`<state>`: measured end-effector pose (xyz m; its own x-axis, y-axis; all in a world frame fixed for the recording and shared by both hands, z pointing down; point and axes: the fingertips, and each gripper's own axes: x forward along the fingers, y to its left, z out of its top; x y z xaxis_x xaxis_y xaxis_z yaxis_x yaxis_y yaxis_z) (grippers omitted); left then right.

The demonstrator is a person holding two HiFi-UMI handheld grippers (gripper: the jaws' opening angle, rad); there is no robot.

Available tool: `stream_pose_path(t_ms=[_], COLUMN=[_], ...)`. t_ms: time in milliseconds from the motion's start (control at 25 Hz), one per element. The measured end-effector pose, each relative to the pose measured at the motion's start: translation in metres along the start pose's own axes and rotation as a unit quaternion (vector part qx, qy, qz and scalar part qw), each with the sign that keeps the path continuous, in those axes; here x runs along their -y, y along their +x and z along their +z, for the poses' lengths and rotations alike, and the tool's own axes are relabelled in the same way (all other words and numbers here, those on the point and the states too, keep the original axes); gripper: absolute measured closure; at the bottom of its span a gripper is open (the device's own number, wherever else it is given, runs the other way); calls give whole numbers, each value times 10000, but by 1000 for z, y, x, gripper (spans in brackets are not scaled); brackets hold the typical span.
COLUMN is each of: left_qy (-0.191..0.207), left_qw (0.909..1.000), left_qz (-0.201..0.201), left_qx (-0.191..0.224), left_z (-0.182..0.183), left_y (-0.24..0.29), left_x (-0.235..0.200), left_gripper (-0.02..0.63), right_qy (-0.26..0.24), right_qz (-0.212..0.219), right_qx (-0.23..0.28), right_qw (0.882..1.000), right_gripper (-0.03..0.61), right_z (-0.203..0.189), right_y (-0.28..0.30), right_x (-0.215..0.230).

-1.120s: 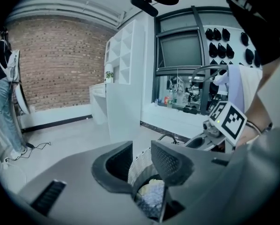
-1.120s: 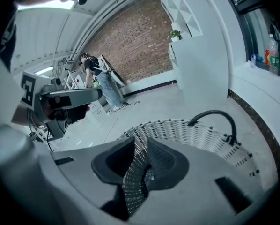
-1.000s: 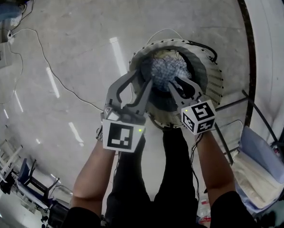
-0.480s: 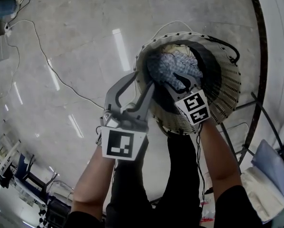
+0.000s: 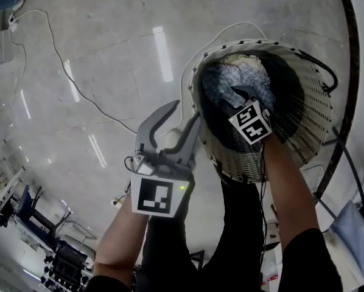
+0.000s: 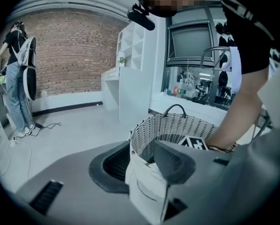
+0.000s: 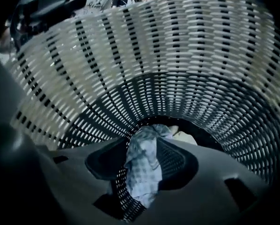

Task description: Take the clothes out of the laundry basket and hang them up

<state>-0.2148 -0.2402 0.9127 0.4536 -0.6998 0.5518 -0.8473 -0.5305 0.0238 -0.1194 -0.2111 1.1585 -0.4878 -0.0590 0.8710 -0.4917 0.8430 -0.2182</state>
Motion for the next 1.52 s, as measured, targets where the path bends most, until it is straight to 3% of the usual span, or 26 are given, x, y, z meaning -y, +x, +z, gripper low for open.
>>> stream_pose_path(t_ms=[400,520,600,1000,1520], left_qy=[-90,-88,-69,34,13], left_qw=[9998,9998,9998,9999,9996], left_qz=[134,176,187,150,70], left_qx=[-82,-89,-88,-28,273], left_z=[-27,-31,-32,-5,75], left_y=[-1,-2,-3,-12,-47], left_x=[-13,-16,-17,-5,25], left_gripper=[463,463,463,463,463], right_qy=[-602,-614,-562,-211,-32], right_qz=[30,-15,-98,-170,-294], right_qx=[-622,-669,-619,-153,184], right_qw=[9962,9959,9965,9995,9994], right_gripper=[371,429,539,565,566], right_z=[-28,-32,-30,0,34], right_y=[62,68,65,18,-95], right_x=[6,9,11,12,4])
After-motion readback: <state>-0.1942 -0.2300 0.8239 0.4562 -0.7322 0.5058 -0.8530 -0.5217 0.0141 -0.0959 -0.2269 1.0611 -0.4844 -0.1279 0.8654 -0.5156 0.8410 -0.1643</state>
